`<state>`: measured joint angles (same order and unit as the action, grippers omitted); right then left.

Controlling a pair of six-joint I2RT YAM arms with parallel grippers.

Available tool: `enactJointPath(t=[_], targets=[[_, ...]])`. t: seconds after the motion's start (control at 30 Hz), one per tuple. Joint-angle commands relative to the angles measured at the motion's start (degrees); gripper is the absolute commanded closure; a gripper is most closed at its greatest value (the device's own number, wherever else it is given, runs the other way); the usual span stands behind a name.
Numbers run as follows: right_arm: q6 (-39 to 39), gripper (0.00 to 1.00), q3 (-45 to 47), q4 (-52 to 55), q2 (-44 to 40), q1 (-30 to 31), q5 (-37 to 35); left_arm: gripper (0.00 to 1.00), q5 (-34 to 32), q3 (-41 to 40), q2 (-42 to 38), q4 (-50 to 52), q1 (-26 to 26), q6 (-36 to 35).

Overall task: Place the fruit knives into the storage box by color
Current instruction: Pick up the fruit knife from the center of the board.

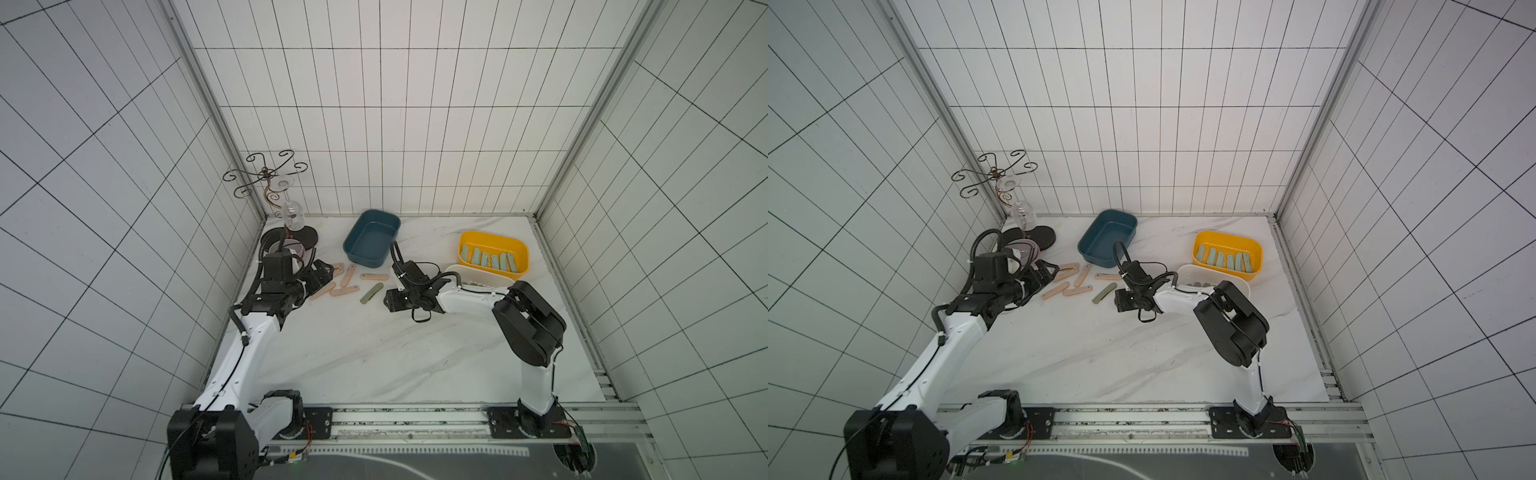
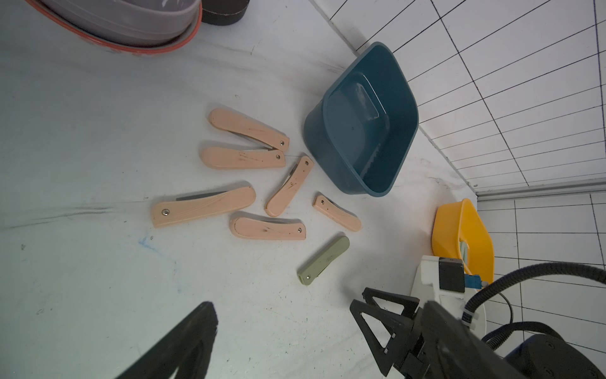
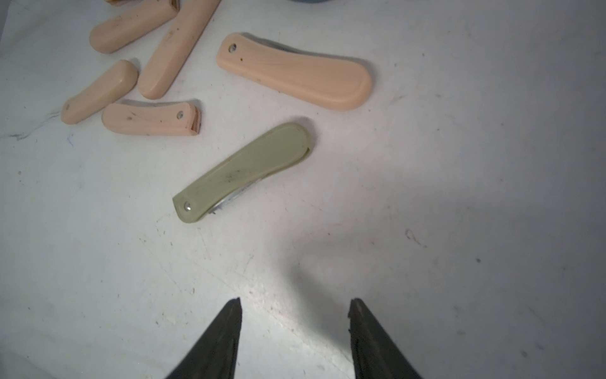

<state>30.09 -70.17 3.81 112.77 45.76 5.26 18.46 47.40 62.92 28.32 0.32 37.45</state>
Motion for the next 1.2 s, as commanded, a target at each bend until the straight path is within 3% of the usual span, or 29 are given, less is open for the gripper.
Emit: enactJointPath(t=[0.0,0.33,0.63,0.9,1.17], targets=[[4.4,0.44,-7.2,0.83,3.19,0.82,1.55,0.03,-1.23,-0.51,-0.07,-0.1,-0.18,-0.88],[6.24,0.41,-18.3,2.9,12.52,1.18,2.98,0.03,-1.26,-0.29,-1.11,0.49,-0.16,-1.04],[2.02,0.42,-31.07,12.2,20.8,2.81,-3.41,0.03,-1.12,-0.55,-1.89,0.67,-0.14,-1.16],[-6.12,0.5,-37.09,20.83,24.2,6.21,-15.23,0.03,-1.06,-0.73,-2.24,0.53,-0.05,-0.82],[-8.99,0.62,-35.66,20.46,24.56,6.89,-17.31,0.03,-0.93,-0.9,-2.36,0.23,-0.02,-0.28]])
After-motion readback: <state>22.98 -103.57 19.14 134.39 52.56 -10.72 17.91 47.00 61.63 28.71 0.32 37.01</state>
